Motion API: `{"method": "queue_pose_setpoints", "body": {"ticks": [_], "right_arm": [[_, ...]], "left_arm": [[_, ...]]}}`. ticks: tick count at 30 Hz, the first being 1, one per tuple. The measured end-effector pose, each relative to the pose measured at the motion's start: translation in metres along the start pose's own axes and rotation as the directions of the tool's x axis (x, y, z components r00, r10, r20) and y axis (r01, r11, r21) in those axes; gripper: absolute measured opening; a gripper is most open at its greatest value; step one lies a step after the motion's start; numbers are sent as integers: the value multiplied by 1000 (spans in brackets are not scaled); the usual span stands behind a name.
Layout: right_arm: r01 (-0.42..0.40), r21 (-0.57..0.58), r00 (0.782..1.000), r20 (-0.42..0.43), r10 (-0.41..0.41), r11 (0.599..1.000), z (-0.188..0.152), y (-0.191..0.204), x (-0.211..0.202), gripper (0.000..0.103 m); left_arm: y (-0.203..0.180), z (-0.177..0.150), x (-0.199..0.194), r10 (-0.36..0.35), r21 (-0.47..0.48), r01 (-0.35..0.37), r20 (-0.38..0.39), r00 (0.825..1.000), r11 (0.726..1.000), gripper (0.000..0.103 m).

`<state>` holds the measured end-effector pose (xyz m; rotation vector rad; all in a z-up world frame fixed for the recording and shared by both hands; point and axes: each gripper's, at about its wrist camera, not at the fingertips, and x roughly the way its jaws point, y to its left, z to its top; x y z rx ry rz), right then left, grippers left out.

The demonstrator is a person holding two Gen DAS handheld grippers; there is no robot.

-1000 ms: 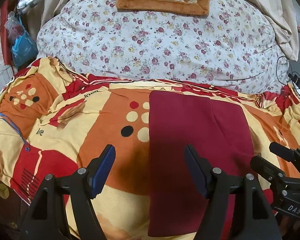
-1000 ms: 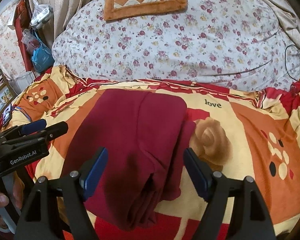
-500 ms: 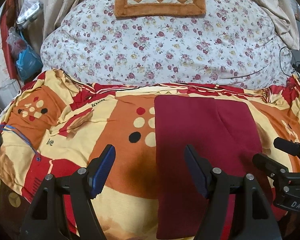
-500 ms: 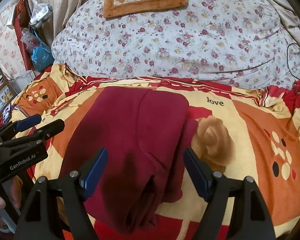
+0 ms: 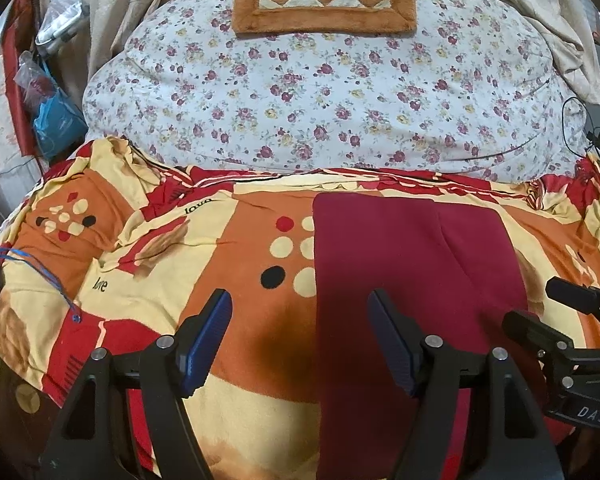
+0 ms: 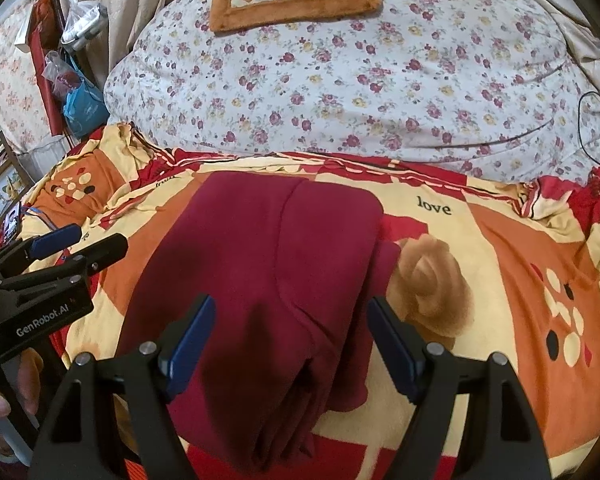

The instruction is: Fold small clothes

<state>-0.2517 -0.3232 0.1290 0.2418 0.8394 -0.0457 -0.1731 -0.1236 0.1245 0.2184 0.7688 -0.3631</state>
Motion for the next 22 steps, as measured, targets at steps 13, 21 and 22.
{"method": "queue_pose_setpoints", "body": {"ticks": [13,21,22], "right_arm": [[-4,-3,1000,-22,4,1000,4,3,8,81],[-8,-3,999,-46,8,1000,4,3,19,81],[-10,-2,999,-49,10,1000,3,2,20,81]], "left_arm": [[3,1,3,-1,-13,1,-7,1000,1000,62],[10,3,10,-76,-26,77,30,997,997,62],[12,3,12,-75,-27,76,25,997,997,62]]}}
